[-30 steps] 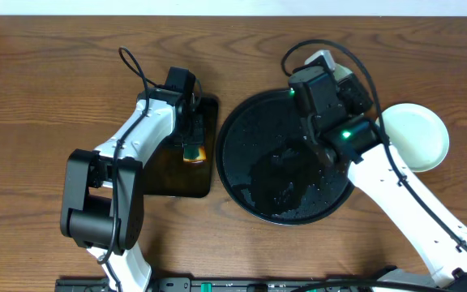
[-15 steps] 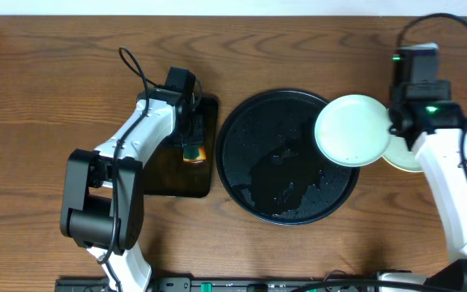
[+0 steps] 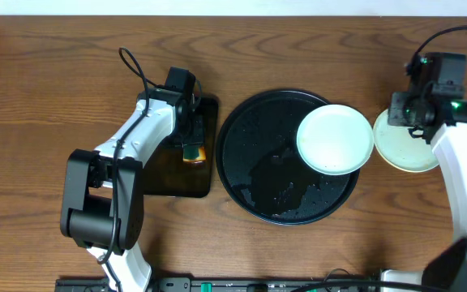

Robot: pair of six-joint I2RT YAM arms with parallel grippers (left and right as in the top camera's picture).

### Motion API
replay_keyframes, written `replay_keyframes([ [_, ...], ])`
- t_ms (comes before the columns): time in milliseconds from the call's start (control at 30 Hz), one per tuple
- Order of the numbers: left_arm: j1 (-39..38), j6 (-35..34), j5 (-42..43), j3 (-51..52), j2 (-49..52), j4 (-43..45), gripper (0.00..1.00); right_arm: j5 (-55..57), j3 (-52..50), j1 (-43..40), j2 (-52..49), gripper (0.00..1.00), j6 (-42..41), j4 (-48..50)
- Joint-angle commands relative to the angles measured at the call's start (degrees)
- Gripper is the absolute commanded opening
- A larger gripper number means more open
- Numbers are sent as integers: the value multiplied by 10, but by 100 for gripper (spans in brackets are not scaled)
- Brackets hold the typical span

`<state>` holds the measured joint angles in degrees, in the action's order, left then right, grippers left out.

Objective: Clean dirty plates on tray and stack at the side
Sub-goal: 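Carry the plate right and stack it on the plate pile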

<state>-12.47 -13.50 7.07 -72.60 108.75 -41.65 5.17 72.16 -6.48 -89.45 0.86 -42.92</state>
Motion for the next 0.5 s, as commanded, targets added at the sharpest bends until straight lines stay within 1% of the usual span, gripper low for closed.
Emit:
replay_keyframes([
  [0, 3, -2, -13, 5, -9, -3, 40, -68, -4, -5, -47, 22, -13, -13],
  [100, 3, -2, -13, 5, -9, -4, 40, -92, -4, -5, -79, 23, -13, -20],
  [333, 3, -2, -13, 5, -9, -5, 40, -90, -4, -5, -135, 27, -13, -16],
  [400, 3, -2, -13, 5, -9, -5, 40, -91, -4, -5, -149, 27, -13, -14],
  [467, 3, -2, -13, 5, -9, -6, 40, -94, -4, -5, -161, 22, -13, -15],
])
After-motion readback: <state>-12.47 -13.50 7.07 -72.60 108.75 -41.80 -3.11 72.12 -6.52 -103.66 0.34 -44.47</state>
